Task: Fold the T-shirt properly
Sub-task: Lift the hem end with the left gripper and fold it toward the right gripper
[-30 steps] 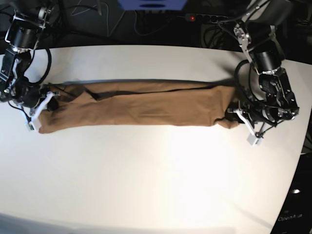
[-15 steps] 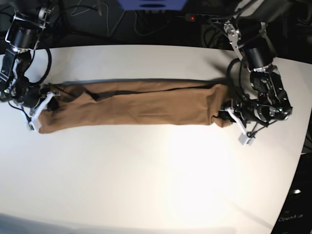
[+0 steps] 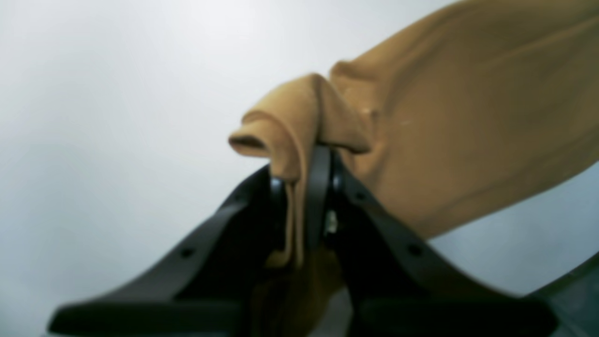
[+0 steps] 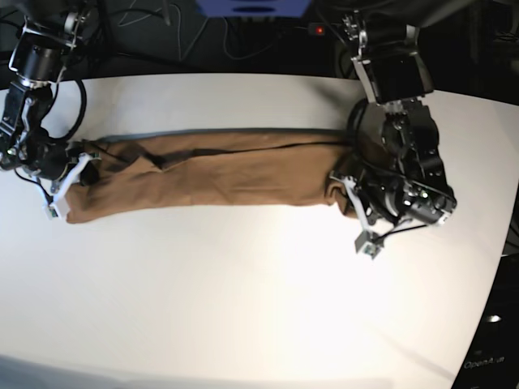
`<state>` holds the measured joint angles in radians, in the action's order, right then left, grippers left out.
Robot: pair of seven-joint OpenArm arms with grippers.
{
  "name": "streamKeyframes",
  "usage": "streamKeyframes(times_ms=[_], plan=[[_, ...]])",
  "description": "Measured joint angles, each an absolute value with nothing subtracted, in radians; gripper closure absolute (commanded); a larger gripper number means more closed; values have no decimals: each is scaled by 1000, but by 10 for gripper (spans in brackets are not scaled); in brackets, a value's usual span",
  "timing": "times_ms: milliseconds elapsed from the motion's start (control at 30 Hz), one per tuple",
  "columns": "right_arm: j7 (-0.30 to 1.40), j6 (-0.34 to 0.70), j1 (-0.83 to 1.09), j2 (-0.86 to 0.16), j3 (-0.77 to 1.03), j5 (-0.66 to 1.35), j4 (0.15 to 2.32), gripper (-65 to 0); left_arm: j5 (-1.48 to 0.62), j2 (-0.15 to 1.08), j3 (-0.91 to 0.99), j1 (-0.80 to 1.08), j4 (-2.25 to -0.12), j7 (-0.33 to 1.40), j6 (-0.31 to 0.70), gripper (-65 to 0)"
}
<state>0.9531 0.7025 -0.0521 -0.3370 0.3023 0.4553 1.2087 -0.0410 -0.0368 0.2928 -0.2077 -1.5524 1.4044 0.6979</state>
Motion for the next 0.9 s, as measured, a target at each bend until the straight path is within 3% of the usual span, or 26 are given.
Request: streamKeyframes(times_ms=[100, 367, 633, 767, 900], plan=[[957, 703, -52, -337, 302, 456, 1209, -12, -51, -68, 240, -215, -1617, 1404, 699, -28], [956, 706, -52, -337, 302, 456, 1209, -13, -51, -155, 117, -235, -1640, 1407, 560, -28], [929, 702, -69, -294, 304, 332, 1221, -9, -54, -150, 22, -253, -1640, 1410, 412, -28], [922, 702, -82, -263, 305, 276, 1226, -9, -152, -150, -13, -250, -1629, 1415, 366, -27], [915, 702, -83, -259, 305, 274, 1226, -9, -270, -150, -23, -264, -1628, 1415, 254, -27]])
